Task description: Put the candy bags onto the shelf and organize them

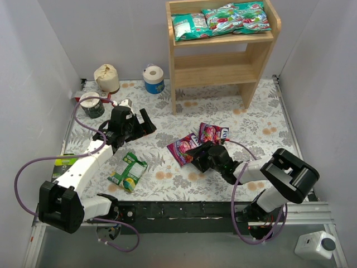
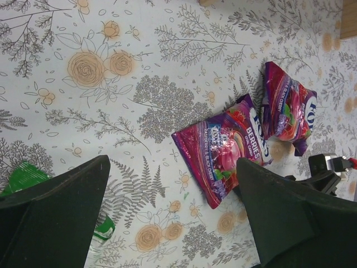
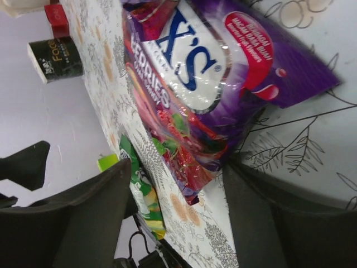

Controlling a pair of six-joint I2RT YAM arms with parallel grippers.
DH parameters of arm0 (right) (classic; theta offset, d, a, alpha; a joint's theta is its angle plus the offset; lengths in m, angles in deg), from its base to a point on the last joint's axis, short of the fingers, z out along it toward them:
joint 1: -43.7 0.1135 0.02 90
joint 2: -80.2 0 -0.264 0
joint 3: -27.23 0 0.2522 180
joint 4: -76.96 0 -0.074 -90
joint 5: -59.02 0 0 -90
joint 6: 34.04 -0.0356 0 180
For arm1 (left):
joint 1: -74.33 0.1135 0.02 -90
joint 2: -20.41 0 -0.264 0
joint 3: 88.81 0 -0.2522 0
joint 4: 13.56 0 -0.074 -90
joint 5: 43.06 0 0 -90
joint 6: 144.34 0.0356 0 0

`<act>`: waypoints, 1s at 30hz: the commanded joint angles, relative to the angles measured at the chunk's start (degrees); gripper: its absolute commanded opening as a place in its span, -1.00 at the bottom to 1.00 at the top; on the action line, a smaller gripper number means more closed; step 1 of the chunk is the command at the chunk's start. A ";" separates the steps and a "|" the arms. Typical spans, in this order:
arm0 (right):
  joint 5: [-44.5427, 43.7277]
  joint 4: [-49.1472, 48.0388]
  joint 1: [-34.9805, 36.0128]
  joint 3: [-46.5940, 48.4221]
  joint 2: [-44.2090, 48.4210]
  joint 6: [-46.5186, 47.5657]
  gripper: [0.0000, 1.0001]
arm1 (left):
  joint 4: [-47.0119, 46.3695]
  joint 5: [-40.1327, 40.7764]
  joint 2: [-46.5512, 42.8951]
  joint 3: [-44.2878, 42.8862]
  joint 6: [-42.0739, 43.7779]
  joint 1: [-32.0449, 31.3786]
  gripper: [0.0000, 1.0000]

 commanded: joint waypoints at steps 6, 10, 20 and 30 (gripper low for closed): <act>-8.46 0.06 1.65 -3.70 -3.19 -6.15 -0.51 | 0.71 1.60 -2.53 -0.63 1.03 0.63 0.96; -13.39 -2.14 1.65 -6.08 0.23 -2.63 -0.88 | 0.62 1.42 -2.61 -0.72 0.94 0.90 0.96; -17.80 2.41 1.38 -4.16 12.18 17.65 -0.97 | 0.71 1.51 -3.05 -0.55 1.12 0.99 0.96; -8.04 14.47 -0.90 4.55 25.19 39.99 -0.97 | 0.71 1.51 -3.32 -0.55 0.86 0.99 0.96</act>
